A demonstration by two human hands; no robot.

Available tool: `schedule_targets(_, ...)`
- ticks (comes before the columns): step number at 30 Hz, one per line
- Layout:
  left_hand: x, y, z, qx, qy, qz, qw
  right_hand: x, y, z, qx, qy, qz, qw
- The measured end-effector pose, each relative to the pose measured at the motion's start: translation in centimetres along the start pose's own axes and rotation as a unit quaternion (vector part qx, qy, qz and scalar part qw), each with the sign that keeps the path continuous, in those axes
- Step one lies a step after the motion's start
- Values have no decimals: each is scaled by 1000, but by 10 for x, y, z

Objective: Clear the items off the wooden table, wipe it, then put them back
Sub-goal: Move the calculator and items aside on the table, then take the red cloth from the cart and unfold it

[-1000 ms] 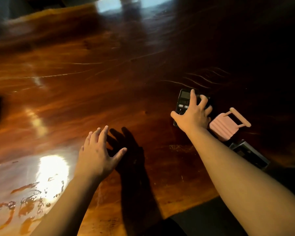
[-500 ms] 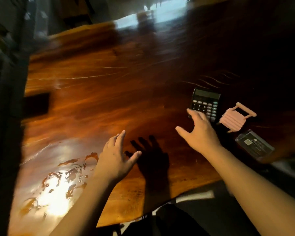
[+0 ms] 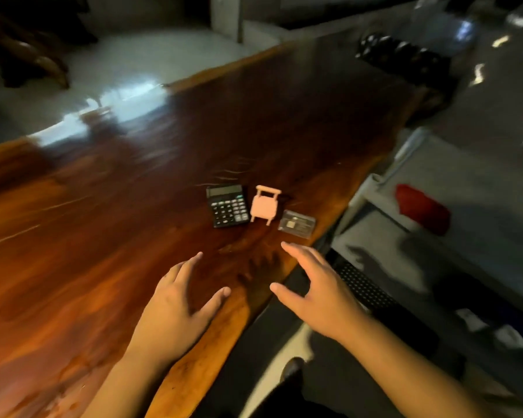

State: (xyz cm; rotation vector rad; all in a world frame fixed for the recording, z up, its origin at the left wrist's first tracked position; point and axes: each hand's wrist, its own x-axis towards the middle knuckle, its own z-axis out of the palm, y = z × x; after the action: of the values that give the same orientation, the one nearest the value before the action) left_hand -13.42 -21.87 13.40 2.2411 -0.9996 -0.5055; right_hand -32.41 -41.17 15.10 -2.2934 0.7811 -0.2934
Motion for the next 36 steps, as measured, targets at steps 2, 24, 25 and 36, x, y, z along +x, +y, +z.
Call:
schedule_targets(2, 7, 22, 8, -4, -10, 41, 999, -20, 11, -18, -9, 37, 20, 999)
schedule_targets(24, 120, 268, 199, -4, -138, 153, 978, -71, 233, -196, 89, 153, 199, 964)
schedule_targets(25, 128, 278, 207, 0, -135, 152, 979, -67, 245, -203, 96, 153, 202, 963)
schedule_targets(36, 220, 385, 299, 72, -161, 94, 980, -3, 367, -299, 163, 159, 268, 936)
